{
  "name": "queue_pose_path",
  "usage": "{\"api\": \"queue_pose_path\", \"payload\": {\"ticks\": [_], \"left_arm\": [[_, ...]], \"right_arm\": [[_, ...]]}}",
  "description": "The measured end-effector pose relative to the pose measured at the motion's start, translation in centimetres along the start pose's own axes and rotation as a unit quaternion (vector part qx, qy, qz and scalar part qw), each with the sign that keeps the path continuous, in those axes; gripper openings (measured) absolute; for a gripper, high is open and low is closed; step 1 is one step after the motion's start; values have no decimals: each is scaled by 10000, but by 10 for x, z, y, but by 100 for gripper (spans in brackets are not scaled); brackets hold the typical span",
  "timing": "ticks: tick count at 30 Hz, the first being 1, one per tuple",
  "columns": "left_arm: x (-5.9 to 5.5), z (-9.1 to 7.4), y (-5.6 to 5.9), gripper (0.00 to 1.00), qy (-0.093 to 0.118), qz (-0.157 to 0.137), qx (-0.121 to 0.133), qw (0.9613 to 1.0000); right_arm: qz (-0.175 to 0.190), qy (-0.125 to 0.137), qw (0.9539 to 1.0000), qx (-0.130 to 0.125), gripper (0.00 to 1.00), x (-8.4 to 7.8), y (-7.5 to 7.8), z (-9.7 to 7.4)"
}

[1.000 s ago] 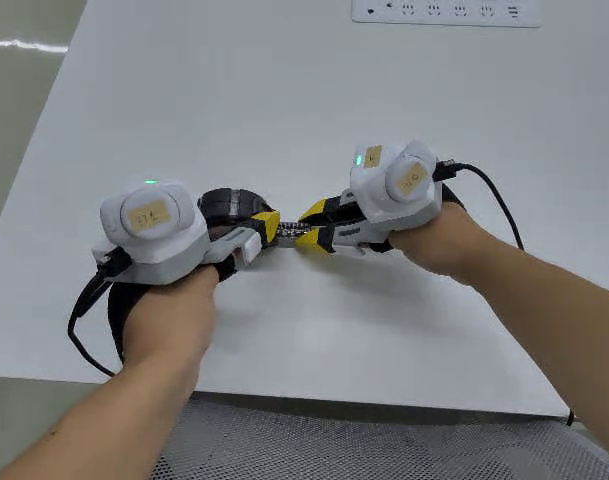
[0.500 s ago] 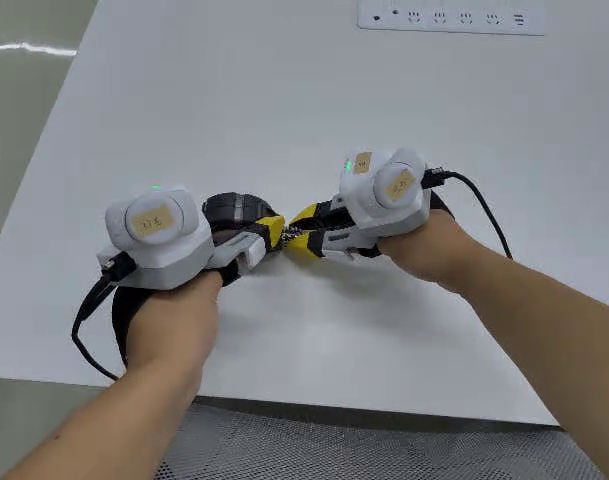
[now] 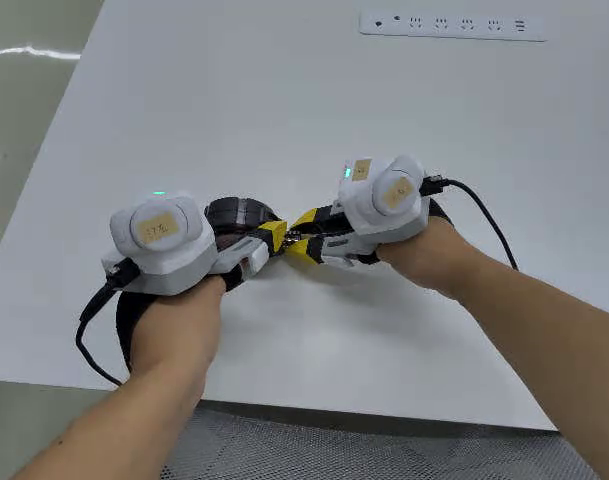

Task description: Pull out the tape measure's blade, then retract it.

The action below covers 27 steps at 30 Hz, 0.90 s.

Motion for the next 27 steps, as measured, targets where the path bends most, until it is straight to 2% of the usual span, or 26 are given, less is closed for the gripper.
{"api": "queue_pose_path", "payload": {"ticks": [7,9,14,18,27], "left_arm": [[0,0,0,58,15,116,-41,9999],[-1,1,0,58,-41,248,-37,9997],[-1,1,-1,58,-45,202,-49,9998],[1,-1,-1,58,-41,275,-71,9996],[7,-8,-4,57,-30,511,-239,9984]], "right_arm": [[232,38,9997,-34,23,-1,0,-3],[239,54,9997,-24,23,-1,0,-3],[284,75,9996,-40,24,1,0,-3],[321,83,9994,-63,25,1,0,-6],[475,164,9984,-244,32,-2,0,-23]]}}
Point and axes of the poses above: the centre of the closed fingertips' face, and the gripper's own axes: z roughly forward along the fingers, y roughly to its right, x roughly out of its top, the point moved 6 cm from there along -z, roughly backward along the fingers, and after that the axes turned 4 degrees about y, right-handed, at the moved point
